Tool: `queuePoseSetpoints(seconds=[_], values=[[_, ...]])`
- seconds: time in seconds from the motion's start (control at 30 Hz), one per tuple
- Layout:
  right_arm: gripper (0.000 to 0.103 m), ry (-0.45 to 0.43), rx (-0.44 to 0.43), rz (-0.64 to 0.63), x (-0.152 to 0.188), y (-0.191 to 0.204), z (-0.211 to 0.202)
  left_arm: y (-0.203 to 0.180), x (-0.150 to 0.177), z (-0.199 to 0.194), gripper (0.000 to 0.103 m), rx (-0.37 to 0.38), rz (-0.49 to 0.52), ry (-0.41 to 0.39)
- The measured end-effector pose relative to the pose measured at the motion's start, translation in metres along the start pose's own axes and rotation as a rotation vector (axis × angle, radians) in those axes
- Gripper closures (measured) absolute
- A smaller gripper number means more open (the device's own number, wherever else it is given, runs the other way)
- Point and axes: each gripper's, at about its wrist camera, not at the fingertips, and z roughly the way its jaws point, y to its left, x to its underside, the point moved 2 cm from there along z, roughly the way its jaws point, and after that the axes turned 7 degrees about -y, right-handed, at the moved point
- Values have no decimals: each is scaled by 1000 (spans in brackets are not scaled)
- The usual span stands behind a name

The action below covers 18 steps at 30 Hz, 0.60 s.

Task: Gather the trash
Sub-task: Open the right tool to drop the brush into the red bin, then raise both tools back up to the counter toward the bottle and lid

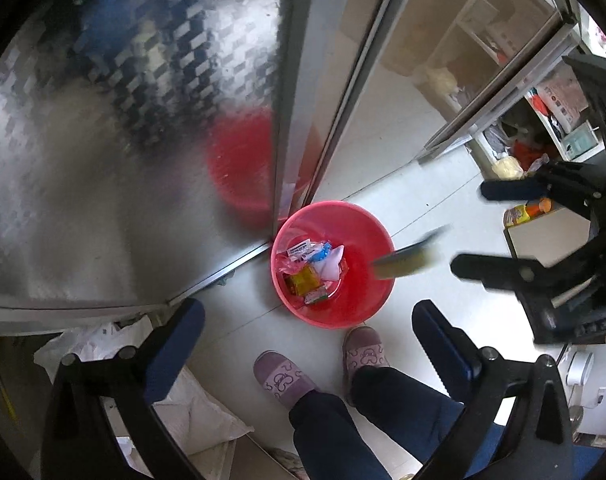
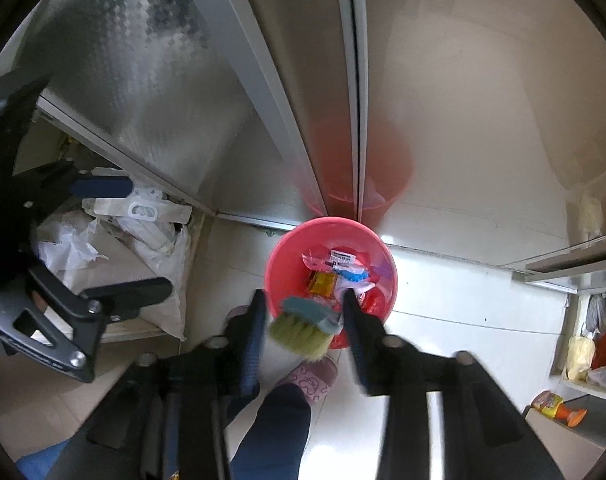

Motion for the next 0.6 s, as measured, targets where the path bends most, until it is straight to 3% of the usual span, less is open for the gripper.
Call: queuePoseSetpoints(seconds=[0.03,0.3,0.6], values=[[20,-13,9,0,1,-1,-2,0,0,-2,0,3,1,-2],[1,-17,48,18,1,-2,-30,-5,-7,-40,0,3,-16,-33],[1,-84,62,51,-17,6,-134,-32,-38,-140,0,1,-17,-91]])
